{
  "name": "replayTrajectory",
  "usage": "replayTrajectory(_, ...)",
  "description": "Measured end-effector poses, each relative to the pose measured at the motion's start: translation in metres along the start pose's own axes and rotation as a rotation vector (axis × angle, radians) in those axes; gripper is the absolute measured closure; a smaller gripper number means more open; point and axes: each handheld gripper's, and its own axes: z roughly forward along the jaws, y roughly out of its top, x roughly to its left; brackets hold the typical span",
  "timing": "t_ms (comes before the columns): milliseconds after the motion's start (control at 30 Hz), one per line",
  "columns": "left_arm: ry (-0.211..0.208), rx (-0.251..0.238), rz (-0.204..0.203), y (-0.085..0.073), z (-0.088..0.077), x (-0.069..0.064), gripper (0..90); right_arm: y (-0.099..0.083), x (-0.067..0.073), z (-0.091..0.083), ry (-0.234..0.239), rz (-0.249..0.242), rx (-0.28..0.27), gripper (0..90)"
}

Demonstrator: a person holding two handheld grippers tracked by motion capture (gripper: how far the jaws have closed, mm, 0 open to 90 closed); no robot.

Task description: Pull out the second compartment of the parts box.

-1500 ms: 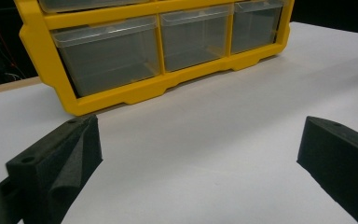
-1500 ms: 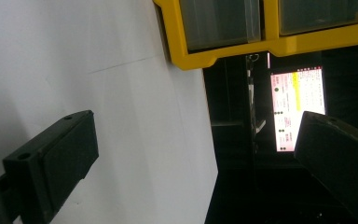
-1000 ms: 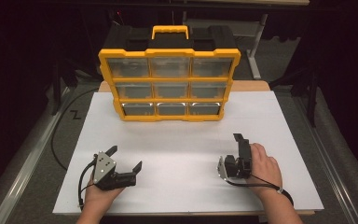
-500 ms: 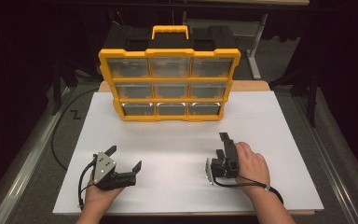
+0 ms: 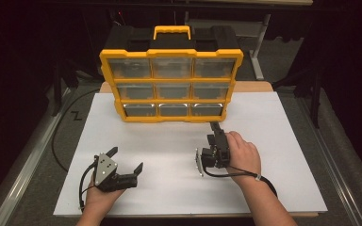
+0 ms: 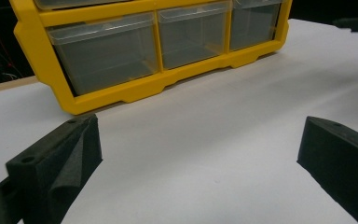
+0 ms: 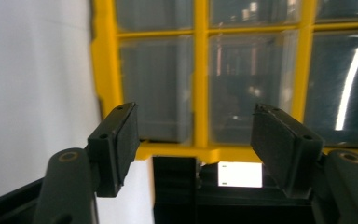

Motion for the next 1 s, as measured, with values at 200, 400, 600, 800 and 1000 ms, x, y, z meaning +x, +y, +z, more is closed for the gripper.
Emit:
replayTrajectory(200,-0.001,-0.004,0.001,0.0,0.0,0.0,0.3,0.012,-0.019,0.01,-0.046,0.008,-0.016,38.9)
replayTrajectory(400,-0.004,-0.005,0.0,0.0,-0.001,0.0,0.3,0.025,-0.036,0.018,-0.08,0.017,-0.023,43.2)
replayTrajectory(600,-0.005,-0.01,-0.004,0.0,-0.001,0.0,0.3,0.038,-0.05,0.026,-0.11,0.024,-0.03,46.8)
replayTrajectory(800,-0.009,-0.011,-0.005,0.0,-0.001,0.0,0.3,0.051,-0.066,0.034,-0.134,0.038,-0.038,49.7)
replayTrajectory(1000,-0.011,-0.013,-0.006,0.0,-0.001,0.0,0.3,0.06,-0.082,0.043,-0.162,0.048,-0.043,53.1)
